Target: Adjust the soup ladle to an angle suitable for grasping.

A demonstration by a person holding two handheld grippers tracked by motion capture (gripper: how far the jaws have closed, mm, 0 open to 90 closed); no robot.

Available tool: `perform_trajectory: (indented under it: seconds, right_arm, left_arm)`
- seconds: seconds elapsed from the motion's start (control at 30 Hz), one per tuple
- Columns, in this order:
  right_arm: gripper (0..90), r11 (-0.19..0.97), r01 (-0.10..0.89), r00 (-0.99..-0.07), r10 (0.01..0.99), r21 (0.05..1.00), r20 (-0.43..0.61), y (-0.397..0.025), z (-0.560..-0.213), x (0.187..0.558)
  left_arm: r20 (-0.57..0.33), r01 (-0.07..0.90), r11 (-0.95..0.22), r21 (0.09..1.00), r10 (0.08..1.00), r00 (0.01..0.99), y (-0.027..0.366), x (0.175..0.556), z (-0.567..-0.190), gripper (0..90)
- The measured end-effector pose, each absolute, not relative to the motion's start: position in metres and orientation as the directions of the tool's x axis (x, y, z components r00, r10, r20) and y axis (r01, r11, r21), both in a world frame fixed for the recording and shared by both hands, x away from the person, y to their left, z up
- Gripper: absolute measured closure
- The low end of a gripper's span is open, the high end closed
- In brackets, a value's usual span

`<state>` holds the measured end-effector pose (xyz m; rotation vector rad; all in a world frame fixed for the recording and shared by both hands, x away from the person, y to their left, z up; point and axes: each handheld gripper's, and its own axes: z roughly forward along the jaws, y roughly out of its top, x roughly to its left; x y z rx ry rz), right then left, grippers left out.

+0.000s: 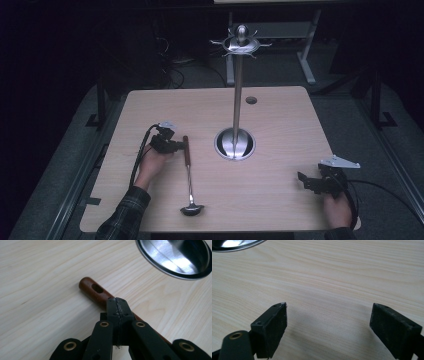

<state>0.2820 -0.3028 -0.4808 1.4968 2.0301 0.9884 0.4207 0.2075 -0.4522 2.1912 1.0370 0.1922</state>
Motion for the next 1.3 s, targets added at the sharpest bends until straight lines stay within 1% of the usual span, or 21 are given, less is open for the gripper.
perform_trajectory:
  seconds: [0.1,0.17,0.3,0.53,0.63,0.67,0.7,0.77,0.83,0.87,0.97,1.0,1.07,1.13,1.3]
  right_arm:
    - [13.6,0.161,0.636,-0.325,0.943,0.755,0.072,-0.303,-0.481,0.282]
    - [13.6,0.161,0.636,-0.324,0.943,0.755,0.073,-0.303,-0.481,0.282]
    - [13.6,0.160,0.636,-0.326,0.942,0.755,0.075,-0.303,-0.481,0.282]
    - [13.6,0.159,0.634,-0.326,0.942,0.757,0.075,-0.304,-0.481,0.282]
    - [13.6,0.160,0.632,-0.327,0.942,0.758,0.074,-0.304,-0.481,0.282]
    - [13.6,0.159,0.631,-0.328,0.942,0.759,0.075,-0.304,-0.481,0.282]
    - [13.6,0.159,0.631,-0.328,0.942,0.760,0.076,-0.304,-0.481,0.282]
    - [13.6,0.161,0.629,-0.329,0.941,0.761,0.073,-0.304,-0.481,0.282]
    - [13.6,0.162,0.629,-0.329,0.942,0.760,0.072,-0.304,-0.481,0.282]
    - [13.6,0.162,0.630,-0.329,0.942,0.760,0.072,-0.304,-0.481,0.282]
    - [13.6,0.162,0.630,-0.327,0.942,0.760,0.070,-0.304,-0.481,0.282]
    - [13.6,0.162,0.630,-0.327,0.943,0.760,0.070,-0.304,-0.481,0.282]
    - [13.6,0.163,0.628,-0.326,0.943,0.761,0.067,-0.304,-0.481,0.282]
    - [13.6,0.163,0.628,-0.326,0.943,0.761,0.068,-0.304,-0.481,0.281]
    - [13.6,0.164,0.629,-0.326,0.943,0.760,0.066,-0.304,-0.481,0.281]
  left_arm:
    - [-0.141,0.608,-0.468,0.642,0.707,0.693,0.192,0.425,-0.452,90.0]
    - [-0.140,0.603,-0.472,0.643,0.702,0.698,0.189,0.426,-0.452,90.0]
    - [-0.158,0.606,-0.472,0.640,0.691,0.705,0.175,0.428,-0.455,90.0]
    - [-0.154,0.580,-0.509,0.636,0.653,0.742,0.149,0.428,-0.453,90.0]
    - [-0.157,0.574,-0.513,0.638,0.643,0.749,0.146,0.426,-0.452,90.0]
    - [-0.175,0.579,-0.502,0.642,0.640,0.748,0.146,0.421,-0.449,90.0]
    - [-0.175,0.579,-0.502,0.642,0.640,0.748,0.146,0.421,-0.449,90.0]
    - [-0.183,0.567,-0.521,0.639,0.613,0.769,0.151,0.411,-0.443,90.0]
    - [-0.196,0.569,-0.518,0.639,0.606,0.771,0.151,0.405,-0.441,90.0]
    - [-0.196,0.557,-0.543,0.629,0.582,0.789,0.152,0.396,-0.438,90.0]
    - [-0.188,0.542,-0.567,0.621,0.563,0.805,0.154,0.386,-0.436,90.0]
    - [-0.198,0.541,-0.573,0.616,0.552,0.810,0.154,0.377,-0.435,90.0]
    - [-0.208,0.539,-0.597,0.594,0.533,0.820,0.155,0.359,-0.432,90.0]
    - [-0.206,0.533,-0.608,0.588,0.524,0.826,0.154,0.353,-0.432,90.0]
    - [-0.204,0.504,-0.683,0.528,0.474,0.857,0.148,0.320,-0.429,90.0]
